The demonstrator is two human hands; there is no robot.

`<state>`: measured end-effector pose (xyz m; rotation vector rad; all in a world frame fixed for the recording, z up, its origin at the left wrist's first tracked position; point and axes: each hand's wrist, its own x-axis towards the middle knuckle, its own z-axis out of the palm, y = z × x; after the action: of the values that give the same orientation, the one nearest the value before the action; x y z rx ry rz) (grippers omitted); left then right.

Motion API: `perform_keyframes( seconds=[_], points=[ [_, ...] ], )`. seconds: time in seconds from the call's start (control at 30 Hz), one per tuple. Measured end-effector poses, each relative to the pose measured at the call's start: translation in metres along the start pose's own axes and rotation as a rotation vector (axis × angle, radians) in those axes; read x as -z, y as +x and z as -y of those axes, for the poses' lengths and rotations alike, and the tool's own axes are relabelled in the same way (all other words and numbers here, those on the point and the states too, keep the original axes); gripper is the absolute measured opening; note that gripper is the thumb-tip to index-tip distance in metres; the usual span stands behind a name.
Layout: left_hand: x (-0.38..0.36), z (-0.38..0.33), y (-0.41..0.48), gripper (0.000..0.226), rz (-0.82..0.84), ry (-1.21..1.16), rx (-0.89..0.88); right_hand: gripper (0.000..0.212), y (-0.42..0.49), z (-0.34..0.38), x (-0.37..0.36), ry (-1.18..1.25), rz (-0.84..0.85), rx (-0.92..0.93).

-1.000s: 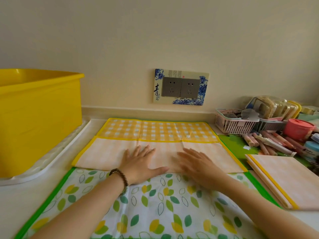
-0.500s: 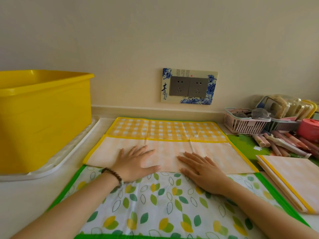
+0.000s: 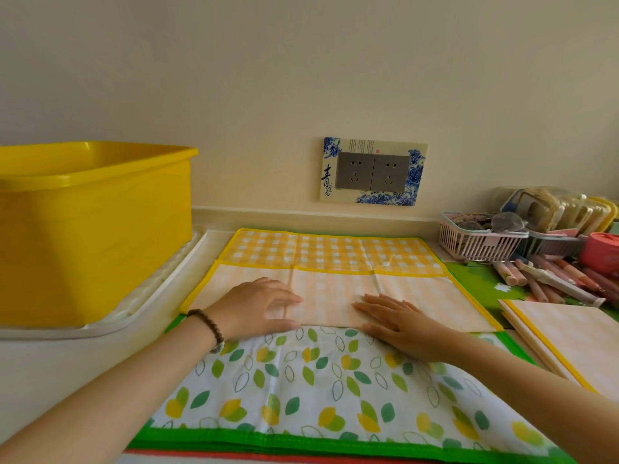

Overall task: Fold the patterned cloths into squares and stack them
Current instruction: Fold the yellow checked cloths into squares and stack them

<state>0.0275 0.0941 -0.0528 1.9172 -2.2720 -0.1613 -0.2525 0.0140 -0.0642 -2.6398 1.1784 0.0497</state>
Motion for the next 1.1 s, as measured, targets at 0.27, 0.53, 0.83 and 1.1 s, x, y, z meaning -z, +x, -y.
perform_keyframes(
  seconds=[0.27, 0.53, 0.83, 1.1],
  points=[
    [-0.007, -0.004, -0.005, 0.035, -0.105, 0.091, -0.112, 0.047, -0.018, -0.012, 0.006, 0.003, -0.065, 0.008],
    [-0.008, -0.008, -0.009, 0.033, -0.164, 0.046, 0.014, 0.039, -0.021, -0.011, 0.005, 0.005, -0.239, -0.034],
    [0.044, -0.016, -0.016, 0.035, 0.208, -0.191, 0.024, 0.026, -0.045, 0.002, 0.052, 0.191, 0.020, -0.007],
    [0.095, -0.022, -0.019, 0.030, 0.430, -0.266, 0.097, 0.018, -0.062, 0.020, 0.108, 0.345, 0.233, -0.011]
  ],
)
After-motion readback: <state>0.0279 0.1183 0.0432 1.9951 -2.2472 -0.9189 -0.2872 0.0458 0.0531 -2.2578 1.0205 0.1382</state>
